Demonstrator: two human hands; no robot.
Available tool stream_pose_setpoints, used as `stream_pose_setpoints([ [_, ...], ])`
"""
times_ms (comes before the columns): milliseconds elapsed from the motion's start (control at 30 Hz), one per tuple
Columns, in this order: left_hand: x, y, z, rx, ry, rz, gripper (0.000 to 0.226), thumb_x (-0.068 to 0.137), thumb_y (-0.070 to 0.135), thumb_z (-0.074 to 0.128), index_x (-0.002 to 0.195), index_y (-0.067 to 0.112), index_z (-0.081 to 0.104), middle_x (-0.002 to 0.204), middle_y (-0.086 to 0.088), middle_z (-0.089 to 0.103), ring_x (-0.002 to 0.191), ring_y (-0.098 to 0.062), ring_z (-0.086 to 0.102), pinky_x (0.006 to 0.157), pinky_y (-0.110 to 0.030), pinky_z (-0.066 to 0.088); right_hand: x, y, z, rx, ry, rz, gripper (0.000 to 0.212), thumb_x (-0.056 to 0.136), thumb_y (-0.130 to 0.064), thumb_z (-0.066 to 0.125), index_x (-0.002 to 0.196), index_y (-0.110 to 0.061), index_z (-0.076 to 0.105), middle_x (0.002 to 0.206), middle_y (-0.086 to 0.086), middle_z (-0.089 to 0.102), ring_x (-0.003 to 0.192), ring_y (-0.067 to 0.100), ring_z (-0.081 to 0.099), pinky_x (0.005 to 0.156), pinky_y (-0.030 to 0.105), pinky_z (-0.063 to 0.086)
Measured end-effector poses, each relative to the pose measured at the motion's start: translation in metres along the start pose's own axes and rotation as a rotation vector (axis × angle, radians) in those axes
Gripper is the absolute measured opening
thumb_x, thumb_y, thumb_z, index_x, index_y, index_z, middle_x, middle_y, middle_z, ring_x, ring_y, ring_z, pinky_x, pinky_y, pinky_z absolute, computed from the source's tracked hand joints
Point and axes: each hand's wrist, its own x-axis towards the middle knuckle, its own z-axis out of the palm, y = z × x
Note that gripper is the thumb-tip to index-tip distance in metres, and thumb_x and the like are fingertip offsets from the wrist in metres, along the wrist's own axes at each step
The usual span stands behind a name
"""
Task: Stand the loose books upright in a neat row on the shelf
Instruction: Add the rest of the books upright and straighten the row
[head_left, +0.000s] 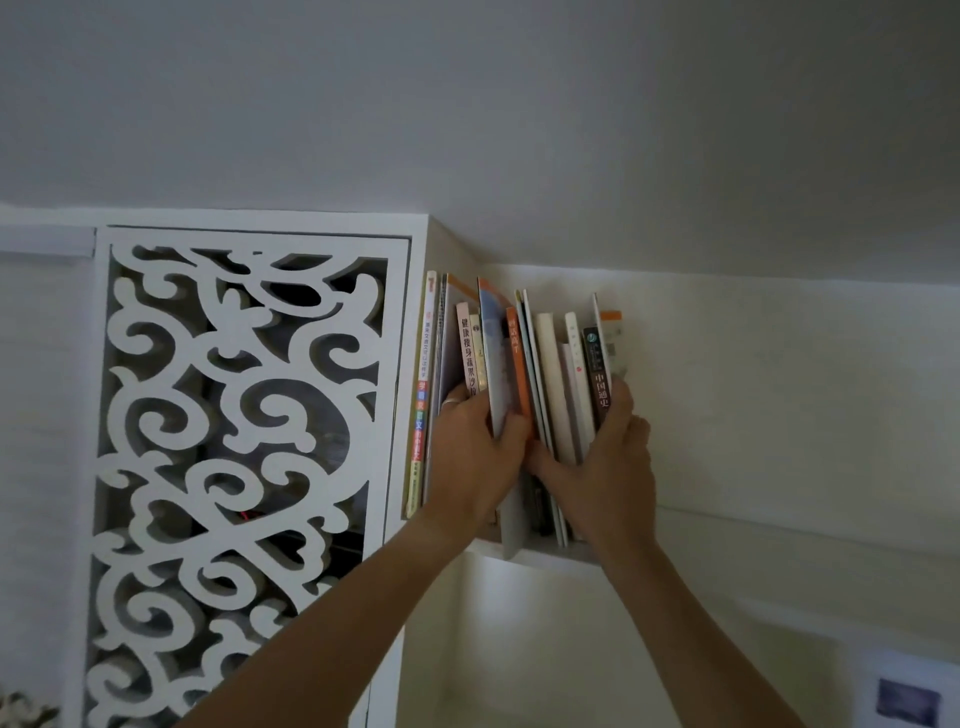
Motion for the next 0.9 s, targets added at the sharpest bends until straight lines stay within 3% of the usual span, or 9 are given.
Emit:
stream_pose_setpoints([
  [67, -0.005, 0.003, -0.001, 0.008, 0.024, 0.019, 0.021, 0.097, 0.016, 0.061, 0.115, 0.011, 0.072, 0.115, -0.004, 0.067, 0.095, -0.004, 0.063, 0.081, -0.011, 0.055, -0.001, 0.003, 0.005, -0.026, 0.034, 0.000, 0.122, 0.065, -0.083, 0.070, 0.157, -0.024, 0.015, 0.138, 0.009, 0.034, 0.115, 0.030, 0.054, 0.084, 0.050, 0.060],
  [167, -0.018, 0.018, 0.002, 0.031, 0.095, -0.027, 0.025, 0.100, 0.019, 0.057, 0.122, 0.013, 0.067, 0.128, -0.004, 0.063, 0.111, -0.011, 0.064, 0.090, -0.016, 0.056, -0.007, 0.002, 0.009, -0.123, 0.105, 0.011, 0.121, 0.070, -0.093, 0.048, 0.160, -0.019, 0.016, 0.137, 0.013, 0.036, 0.117, 0.031, 0.046, 0.087, 0.048, 0.056],
  [267, -0.025, 0.029, 0.000, -0.013, 0.112, -0.092, 0.013, 0.101, 0.018, 0.057, 0.109, 0.016, 0.067, 0.108, 0.001, 0.069, 0.095, -0.011, 0.068, 0.084, -0.021, 0.060, -0.012, -0.001, 0.012, -0.198, 0.175, 0.010, 0.118, 0.077, -0.094, 0.029, 0.162, -0.014, 0.017, 0.129, 0.017, 0.046, 0.111, 0.031, 0.049, 0.086, 0.048, 0.052],
  [367, -0.026, 0.032, -0.009, 0.028, 0.079, -0.134, 0.007, 0.101, 0.021, 0.059, 0.100, 0.017, 0.065, 0.095, 0.001, 0.071, 0.080, -0.009, 0.070, 0.074, -0.028, 0.063, -0.014, 0.002, 0.013, -0.235, 0.188, -0.032, 0.113, 0.080, -0.089, 0.045, 0.162, -0.016, 0.017, 0.131, 0.016, 0.046, 0.112, 0.031, 0.049, 0.088, 0.048, 0.049],
  [500, -0.025, 0.038, -0.018, 0.115, -0.070, -0.252, 0.041, 0.100, 0.022, 0.062, 0.135, 0.014, 0.043, 0.127, -0.010, 0.065, 0.104, -0.023, 0.071, 0.081, -0.027, 0.061, -0.015, 0.004, 0.015, -0.259, 0.172, -0.041, 0.115, 0.078, -0.086, 0.055, 0.162, -0.015, 0.020, 0.139, 0.018, 0.044, 0.120, 0.034, 0.049, 0.092, 0.051, 0.049],
  [567, -0.023, 0.042, -0.023, 0.105, -0.112, -0.243, 0.057, 0.102, 0.018, 0.060, 0.152, 0.017, 0.033, 0.131, -0.007, 0.064, 0.109, -0.022, 0.069, 0.086, -0.026, 0.057, -0.016, 0.003, 0.014, -0.259, 0.171, -0.038, 0.115, 0.078, -0.084, 0.057, 0.162, -0.015, 0.020, 0.139, 0.018, 0.045, 0.120, 0.035, 0.049, 0.092, 0.052, 0.049],
  [733, -0.030, 0.063, -0.039, 0.250, -0.097, -0.136, 0.067, 0.106, 0.019, 0.052, 0.163, 0.033, 0.020, 0.120, 0.004, 0.068, 0.098, -0.012, 0.070, 0.087, -0.022, 0.058, -0.016, -0.001, 0.013, -0.237, 0.165, -0.011, 0.113, 0.077, -0.077, 0.066, 0.162, -0.016, 0.021, 0.138, 0.021, 0.046, 0.119, 0.038, 0.050, 0.090, 0.054, 0.049],
  [900, -0.036, 0.077, -0.065, 0.337, -0.078, -0.140, 0.063, 0.106, 0.020, 0.044, 0.162, 0.035, 0.018, 0.098, -0.004, 0.071, 0.075, -0.016, 0.068, 0.073, -0.034, 0.063, -0.019, -0.004, 0.014, -0.260, 0.168, -0.012, 0.106, 0.085, -0.077, 0.057, 0.163, -0.015, 0.019, 0.141, 0.024, 0.043, 0.120, 0.040, 0.049, 0.089, 0.053, 0.050],
])
